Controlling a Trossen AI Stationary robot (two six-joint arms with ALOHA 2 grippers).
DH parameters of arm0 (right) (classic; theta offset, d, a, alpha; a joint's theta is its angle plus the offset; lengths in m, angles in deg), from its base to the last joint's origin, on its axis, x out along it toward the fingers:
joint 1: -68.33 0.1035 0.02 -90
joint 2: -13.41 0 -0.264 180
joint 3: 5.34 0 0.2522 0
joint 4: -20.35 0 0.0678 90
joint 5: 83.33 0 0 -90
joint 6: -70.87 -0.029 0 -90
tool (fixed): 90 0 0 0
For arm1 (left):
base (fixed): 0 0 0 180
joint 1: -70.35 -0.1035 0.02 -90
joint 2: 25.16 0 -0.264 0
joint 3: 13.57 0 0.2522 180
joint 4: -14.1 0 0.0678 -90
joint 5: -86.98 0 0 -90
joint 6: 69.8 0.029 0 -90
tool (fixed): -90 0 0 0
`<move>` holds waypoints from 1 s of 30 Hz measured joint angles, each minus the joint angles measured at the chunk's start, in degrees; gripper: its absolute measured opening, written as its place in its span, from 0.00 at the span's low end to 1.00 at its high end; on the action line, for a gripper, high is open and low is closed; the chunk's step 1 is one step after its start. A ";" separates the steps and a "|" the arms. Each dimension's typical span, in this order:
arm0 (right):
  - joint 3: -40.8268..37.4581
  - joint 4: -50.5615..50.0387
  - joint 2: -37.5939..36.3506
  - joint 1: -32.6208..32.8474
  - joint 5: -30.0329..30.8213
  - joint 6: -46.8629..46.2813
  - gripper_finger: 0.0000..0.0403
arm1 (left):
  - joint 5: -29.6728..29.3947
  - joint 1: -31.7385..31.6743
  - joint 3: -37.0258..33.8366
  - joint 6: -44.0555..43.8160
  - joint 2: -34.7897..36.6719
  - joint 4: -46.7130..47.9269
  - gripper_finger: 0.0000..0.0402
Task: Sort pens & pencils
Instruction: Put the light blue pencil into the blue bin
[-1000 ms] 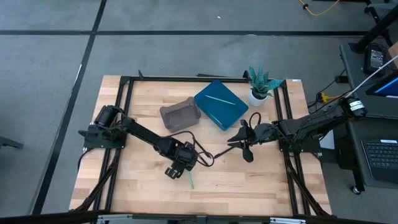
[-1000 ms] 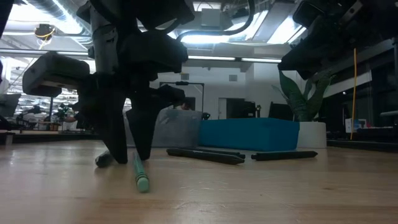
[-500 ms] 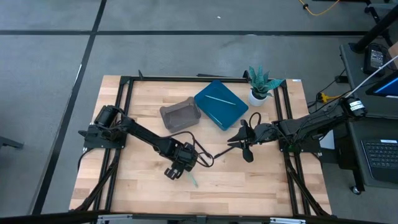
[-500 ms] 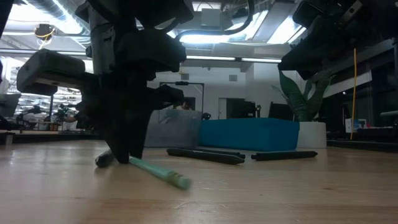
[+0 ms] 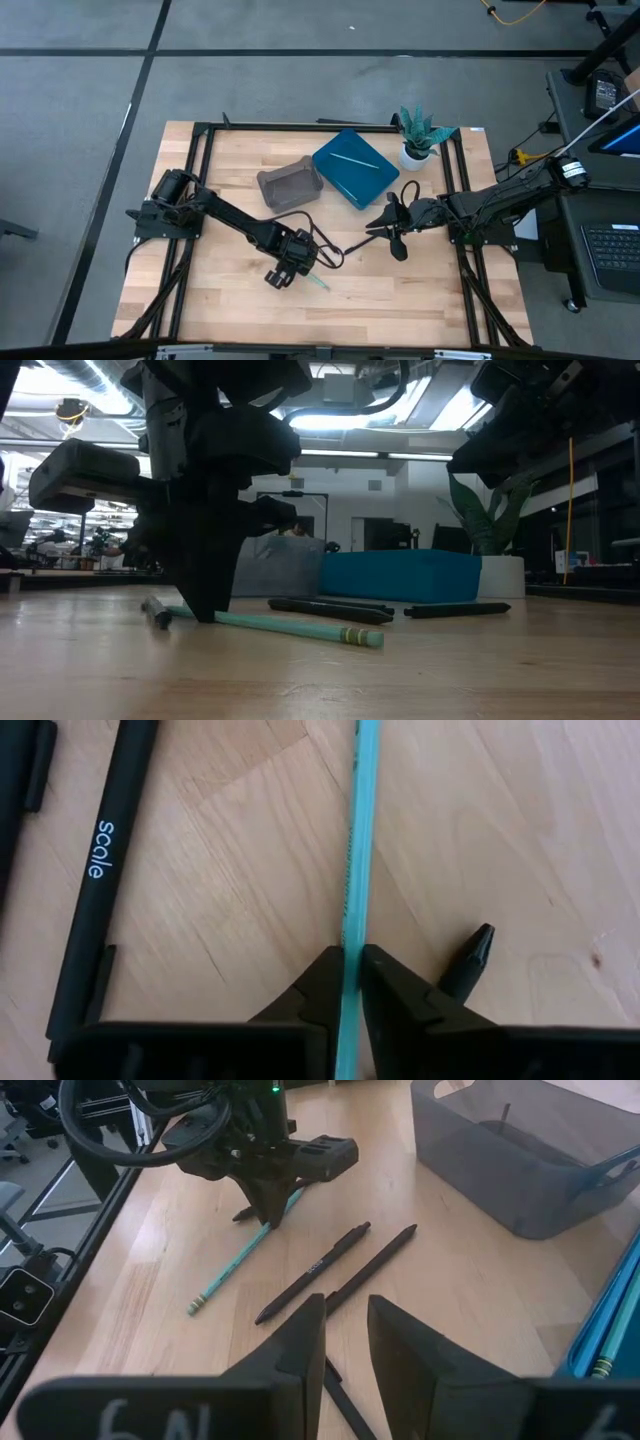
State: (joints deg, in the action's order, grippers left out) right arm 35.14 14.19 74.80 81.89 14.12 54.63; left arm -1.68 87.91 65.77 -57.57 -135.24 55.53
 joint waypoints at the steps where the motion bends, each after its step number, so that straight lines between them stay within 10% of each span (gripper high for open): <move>1: 0.00 0.00 0.02 0.00 0.01 -0.01 0.20 | -0.02 -0.01 0.00 0.00 0.00 -0.02 0.08; 30: 0.00 -0.20 0.01 -0.01 0.01 0.01 0.20 | -0.43 -0.04 -0.04 -0.09 1.20 -1.94 0.07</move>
State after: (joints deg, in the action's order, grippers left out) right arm 35.14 13.99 74.80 81.87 14.13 54.64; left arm -2.11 87.86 65.73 -57.66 -134.04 53.59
